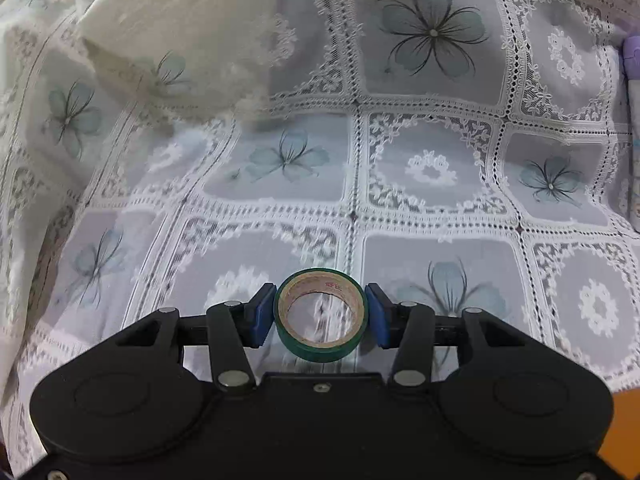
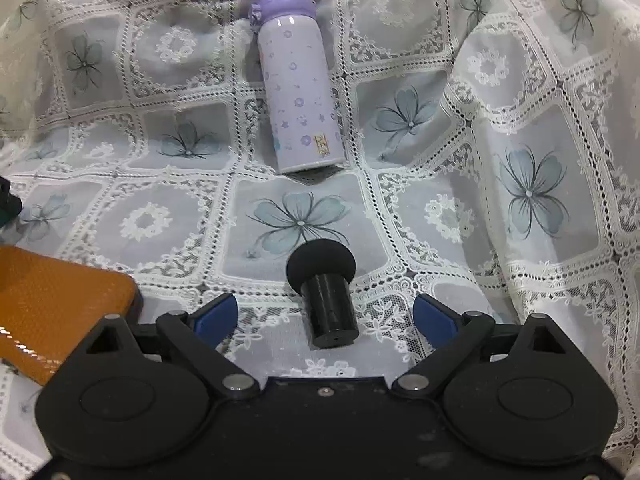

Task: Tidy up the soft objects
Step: 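Close the left gripper on the rim of the green tape roll, then close the right gripper around the black mushroom-shaped knob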

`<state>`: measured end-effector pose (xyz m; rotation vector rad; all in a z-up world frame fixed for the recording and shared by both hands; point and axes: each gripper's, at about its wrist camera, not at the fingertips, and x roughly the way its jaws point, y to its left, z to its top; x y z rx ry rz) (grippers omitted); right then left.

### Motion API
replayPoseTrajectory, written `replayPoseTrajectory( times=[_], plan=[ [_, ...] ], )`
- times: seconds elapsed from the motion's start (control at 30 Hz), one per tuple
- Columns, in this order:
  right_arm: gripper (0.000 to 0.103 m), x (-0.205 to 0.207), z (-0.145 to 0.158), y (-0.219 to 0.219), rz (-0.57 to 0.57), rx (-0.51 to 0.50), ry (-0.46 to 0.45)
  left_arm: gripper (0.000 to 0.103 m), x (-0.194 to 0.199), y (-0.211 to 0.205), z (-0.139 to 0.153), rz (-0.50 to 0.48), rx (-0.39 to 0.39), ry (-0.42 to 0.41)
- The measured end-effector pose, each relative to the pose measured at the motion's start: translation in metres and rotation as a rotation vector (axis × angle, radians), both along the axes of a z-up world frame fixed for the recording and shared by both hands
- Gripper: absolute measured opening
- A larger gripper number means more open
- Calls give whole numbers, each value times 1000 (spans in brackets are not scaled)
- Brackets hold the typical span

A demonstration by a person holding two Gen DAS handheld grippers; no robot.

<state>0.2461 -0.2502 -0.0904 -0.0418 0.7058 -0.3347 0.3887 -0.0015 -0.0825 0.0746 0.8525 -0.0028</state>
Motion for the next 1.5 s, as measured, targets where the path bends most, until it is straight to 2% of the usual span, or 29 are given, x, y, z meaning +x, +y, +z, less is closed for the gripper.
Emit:
replayPoseTrajectory(
  times=[0.17,0.23,0.27,0.37,0.43,0.47,0.53,0.67,0.73,0.83,0.97,1.13,1.27,1.5],
  plan=[
    [92,-2,12,6,47,33,14,47,-21,12,3,22,-23,39],
    [90,-1,15,4,47,94,40,47,-29,15,3,21,-29,47],
    [90,0,16,2,41,142,58,47,-33,17,3,20,-32,51],
    [77,-1,19,-6,54,335,93,47,-41,18,2,14,-42,54],
    [76,-7,26,-10,101,465,58,47,-44,18,2,11,-56,56],
    [76,-10,29,-12,107,493,36,47,-45,18,1,11,-63,57],
    [76,-13,35,-13,77,439,18,47,-47,18,2,10,-70,58],
    [77,-15,38,-14,45,221,27,47,-50,20,0,9,-77,53],
    [77,-13,36,-16,53,146,38,47,-51,20,-1,11,-78,53],
    [77,-9,31,-16,89,26,64,47,-51,20,-1,16,-82,50],
    [78,-11,30,-8,202,-80,61,47,-52,21,0,18,-92,51],
    [79,-21,35,-5,316,-88,71,47,-53,21,0,19,-98,49],
    [78,-10,24,-2,335,-184,102,47,-53,21,0,19,-100,49],
    [78,16,19,0,381,-169,116,47,-52,21,0,17,-106,54]
  ],
)
